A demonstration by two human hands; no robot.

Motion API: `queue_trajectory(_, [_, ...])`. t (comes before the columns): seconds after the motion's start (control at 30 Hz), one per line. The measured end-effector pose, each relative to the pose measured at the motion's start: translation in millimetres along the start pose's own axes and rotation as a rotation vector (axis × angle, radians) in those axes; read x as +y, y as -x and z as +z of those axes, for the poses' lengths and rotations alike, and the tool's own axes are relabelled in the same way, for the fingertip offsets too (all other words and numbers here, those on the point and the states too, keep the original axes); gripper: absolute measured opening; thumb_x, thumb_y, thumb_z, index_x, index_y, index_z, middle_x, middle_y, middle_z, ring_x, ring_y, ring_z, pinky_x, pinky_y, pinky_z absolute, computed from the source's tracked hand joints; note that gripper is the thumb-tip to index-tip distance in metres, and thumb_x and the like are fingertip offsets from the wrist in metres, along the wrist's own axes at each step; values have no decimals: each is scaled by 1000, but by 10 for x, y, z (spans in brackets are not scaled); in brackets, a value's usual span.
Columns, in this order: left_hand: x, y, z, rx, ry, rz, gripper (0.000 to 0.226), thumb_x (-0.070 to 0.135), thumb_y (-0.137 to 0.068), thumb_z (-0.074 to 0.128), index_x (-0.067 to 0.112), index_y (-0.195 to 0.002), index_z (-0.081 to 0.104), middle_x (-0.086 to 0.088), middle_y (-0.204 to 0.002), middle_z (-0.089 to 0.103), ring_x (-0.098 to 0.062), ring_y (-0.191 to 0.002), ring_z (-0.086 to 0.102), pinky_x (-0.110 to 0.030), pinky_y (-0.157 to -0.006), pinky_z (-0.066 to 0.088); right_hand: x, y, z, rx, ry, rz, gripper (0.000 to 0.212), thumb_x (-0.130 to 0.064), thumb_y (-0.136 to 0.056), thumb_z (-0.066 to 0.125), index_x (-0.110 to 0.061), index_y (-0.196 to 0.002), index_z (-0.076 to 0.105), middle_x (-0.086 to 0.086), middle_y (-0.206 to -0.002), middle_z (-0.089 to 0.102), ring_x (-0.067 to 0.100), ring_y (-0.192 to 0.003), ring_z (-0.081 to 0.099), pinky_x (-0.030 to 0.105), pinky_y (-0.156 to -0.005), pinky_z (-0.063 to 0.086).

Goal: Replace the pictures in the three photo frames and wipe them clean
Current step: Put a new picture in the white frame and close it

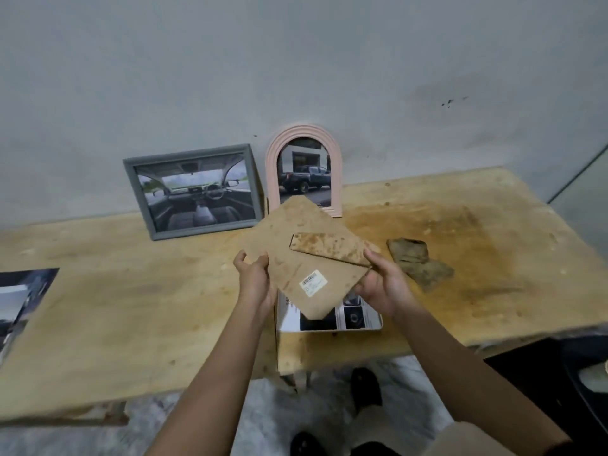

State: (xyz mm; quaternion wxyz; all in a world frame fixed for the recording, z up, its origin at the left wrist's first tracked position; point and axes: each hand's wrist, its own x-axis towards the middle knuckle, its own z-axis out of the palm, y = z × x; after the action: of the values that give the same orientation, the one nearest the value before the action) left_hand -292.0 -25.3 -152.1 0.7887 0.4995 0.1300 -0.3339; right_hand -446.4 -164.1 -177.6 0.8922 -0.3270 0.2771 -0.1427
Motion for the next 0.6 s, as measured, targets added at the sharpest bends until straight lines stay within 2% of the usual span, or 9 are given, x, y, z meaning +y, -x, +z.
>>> queue_trajectory(0.03, [-56, 34, -37, 26, 82, -8, 51, 0, -98, 37, 26, -138, 18, -8, -102, 53, -19, -83, 59, -32, -60, 58, 70, 27, -3, 13, -21, -15, 66, -35, -68, 78, -11, -123, 53, 11, -110, 65, 23, -90, 63, 29, -62, 49])
queue_trajectory(0.1, [-171, 98, -80, 39, 122, -13, 53, -6, -96, 36, 21, -137, 18, -11, -106, 52, -21, -85, 59, -33, -56, 59, 190, 71, 40, 86, 102, -46, 54, -24, -79, 70, -13, -127, 47, 9, -115, 65, 22, -96, 65, 29, -66, 54])
queue_trajectory(0.2, [-308, 152, -166, 27, -42, -9, 49, -9, -91, 43, 20, -125, 26, -10, -106, 52, -26, -93, 59, -41, -72, 57, 268, 78, 41, 249, 276, -123, 37, -8, -91, 55, -17, -126, 48, 5, -115, 65, 21, -99, 64, 32, -71, 54])
queue_trajectory(0.3, [-390, 133, -298, 11, -206, -21, 44, -7, -88, 52, 16, -119, 31, -10, -104, 54, -29, -96, 61, -34, -68, 59, 276, 54, -106, 345, 354, -138, 37, -6, -92, 55, -17, -126, 48, 6, -116, 64, 23, -99, 64, 38, -74, 55])
queue_trajectory(0.4, [-488, 83, -456, -2, -407, -48, 25, 2, -92, 52, 5, -115, 43, -13, -96, 61, -24, -83, 64, -29, -65, 58, 300, 52, -298, 457, 487, -103, 36, -7, -90, 58, -12, -125, 49, 12, -116, 63, 29, -98, 64, 46, -80, 54])
queue_trajectory(0.47, [-575, 66, -551, 17, -586, -58, 10, 6, -94, 50, 0, -101, 51, -15, -82, 63, -23, -69, 63, -27, -61, 54, 296, 79, -396, 538, 567, -93, 32, -8, -89, 61, -10, -119, 51, 14, -114, 63, 29, -96, 62, 44, -79, 53])
queue_trajectory(0.53, [-657, 56, -610, 37, -735, -43, 14, 7, -93, 46, 2, -82, 52, -16, -72, 59, -21, -59, 57, -26, -54, 48, 283, 105, -484, 589, 638, -89, 31, -10, -88, 62, -8, -116, 49, 12, -111, 61, 27, -94, 61, 37, -71, 51])
queue_trajectory(0.6, [-723, 46, -653, 61, -887, -19, 22, 6, -91, 44, 4, -70, 50, -11, -67, 57, -18, -56, 57, -20, -48, 45, 278, 110, -542, 585, 672, -86, 37, -11, -87, 64, -7, -120, 48, 12, -111, 61, 26, -93, 61, 34, -67, 51])
